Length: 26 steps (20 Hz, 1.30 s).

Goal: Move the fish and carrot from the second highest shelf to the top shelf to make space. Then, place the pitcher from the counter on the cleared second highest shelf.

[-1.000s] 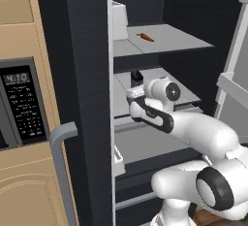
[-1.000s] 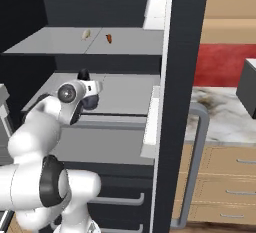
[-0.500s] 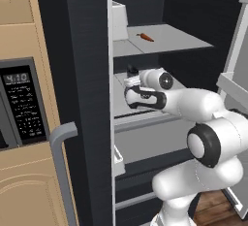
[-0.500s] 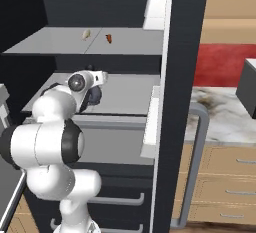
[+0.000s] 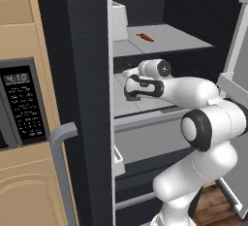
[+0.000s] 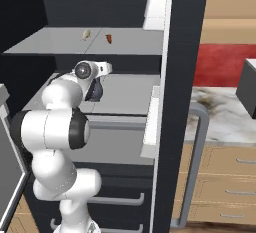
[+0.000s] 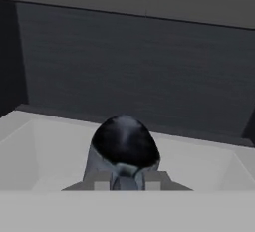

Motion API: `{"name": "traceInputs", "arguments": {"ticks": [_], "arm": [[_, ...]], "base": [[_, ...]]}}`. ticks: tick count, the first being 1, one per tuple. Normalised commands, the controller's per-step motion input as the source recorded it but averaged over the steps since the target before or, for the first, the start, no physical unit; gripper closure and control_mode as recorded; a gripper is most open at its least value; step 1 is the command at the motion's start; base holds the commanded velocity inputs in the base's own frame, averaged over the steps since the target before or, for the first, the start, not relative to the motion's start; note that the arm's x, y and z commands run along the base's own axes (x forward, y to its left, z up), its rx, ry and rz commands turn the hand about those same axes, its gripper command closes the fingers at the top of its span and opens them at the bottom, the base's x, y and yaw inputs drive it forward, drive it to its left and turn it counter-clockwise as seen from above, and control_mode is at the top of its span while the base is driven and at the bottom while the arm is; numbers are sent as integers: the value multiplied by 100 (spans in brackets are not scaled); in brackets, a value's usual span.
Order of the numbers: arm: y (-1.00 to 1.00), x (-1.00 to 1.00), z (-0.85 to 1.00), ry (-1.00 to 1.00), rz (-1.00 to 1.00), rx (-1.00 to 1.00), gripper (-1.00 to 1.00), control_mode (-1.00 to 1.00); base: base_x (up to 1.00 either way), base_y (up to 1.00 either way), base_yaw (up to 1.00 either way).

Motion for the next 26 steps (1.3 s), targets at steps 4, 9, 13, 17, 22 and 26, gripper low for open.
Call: {"name": "traceInputs", "arguments": {"ticks": [4, 9, 13, 17, 22, 26], "arm": [[2, -11, -57, 0, 0, -5, -100, -100], [0, -54, -55, 0, 0, -5, -100, -100], [0, -57, -46, 0, 0, -4, -100, -100], [0, -26, -20, 0, 0, 0, -100, -100], [0, -26, 2, 0, 0, 0, -100, -100], [0, -31, 29, 0, 0, 0, -100, -100]], "base": [[0, 0, 0], [0, 0, 0], [0, 0, 0], [0, 0, 0], [0, 0, 0], [0, 0, 0]]}}
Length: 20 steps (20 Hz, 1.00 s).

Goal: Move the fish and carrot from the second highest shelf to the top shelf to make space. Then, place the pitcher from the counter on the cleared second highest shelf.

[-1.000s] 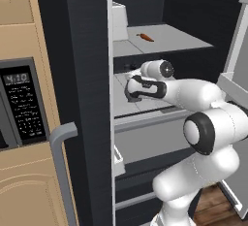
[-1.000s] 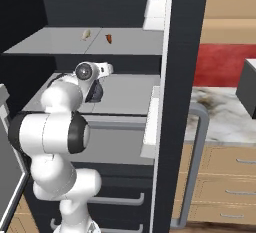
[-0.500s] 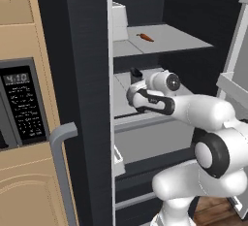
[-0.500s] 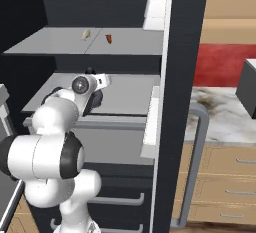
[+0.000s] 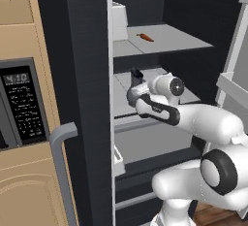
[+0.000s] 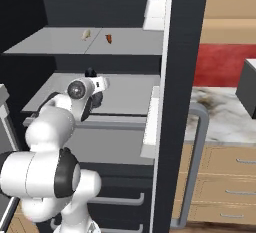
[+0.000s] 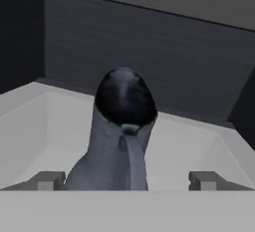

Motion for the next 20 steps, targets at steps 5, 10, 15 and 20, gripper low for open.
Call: {"name": "traceInputs", "arguments": {"ticks": [5, 10, 15, 20], "arm": [[0, -36, 58, -2, 0, 0, -100, -100], [0, -67, 49, 8, -1, -2, -100, -100], [0, -97, 49, 30, -7, -9, -100, -100], [0, -100, 31, 29, -7, -10, -100, -100]], "base": [[0, 0, 0], [0, 0, 0], [0, 0, 0], [0, 0, 0]]}}
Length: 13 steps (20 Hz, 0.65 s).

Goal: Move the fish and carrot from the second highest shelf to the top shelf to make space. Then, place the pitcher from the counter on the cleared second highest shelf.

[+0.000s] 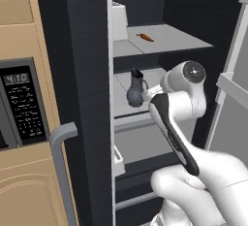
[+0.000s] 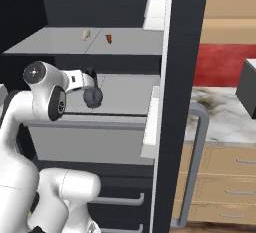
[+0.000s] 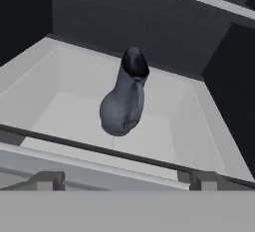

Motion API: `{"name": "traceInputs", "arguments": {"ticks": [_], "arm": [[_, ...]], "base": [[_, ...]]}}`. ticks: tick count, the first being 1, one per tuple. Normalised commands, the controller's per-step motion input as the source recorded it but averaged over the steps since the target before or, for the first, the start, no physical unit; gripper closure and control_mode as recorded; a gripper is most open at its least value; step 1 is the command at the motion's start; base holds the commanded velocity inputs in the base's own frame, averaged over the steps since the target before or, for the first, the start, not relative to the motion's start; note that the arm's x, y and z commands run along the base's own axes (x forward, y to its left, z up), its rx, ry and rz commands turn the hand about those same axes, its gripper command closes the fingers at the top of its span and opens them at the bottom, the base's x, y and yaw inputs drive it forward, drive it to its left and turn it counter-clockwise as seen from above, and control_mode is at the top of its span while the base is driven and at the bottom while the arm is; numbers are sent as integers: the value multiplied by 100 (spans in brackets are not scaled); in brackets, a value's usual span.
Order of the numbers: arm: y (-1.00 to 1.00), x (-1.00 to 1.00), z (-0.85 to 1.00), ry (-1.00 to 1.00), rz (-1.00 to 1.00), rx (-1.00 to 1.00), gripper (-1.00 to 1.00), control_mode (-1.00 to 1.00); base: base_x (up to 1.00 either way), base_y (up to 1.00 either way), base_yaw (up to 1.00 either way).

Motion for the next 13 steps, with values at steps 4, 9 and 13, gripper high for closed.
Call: {"name": "traceInputs", "arguments": {"ticks": [4, 9, 13], "arm": [[-1, -100, 2, 11, -5, -8, -100, -100], [-3, -100, -1, 0, 0, -4, -100, -100], [0, -100, 0, 0, 0, -3, -100, -100]], "base": [[0, 0, 0], [0, 0, 0], [0, 0, 0]]}}
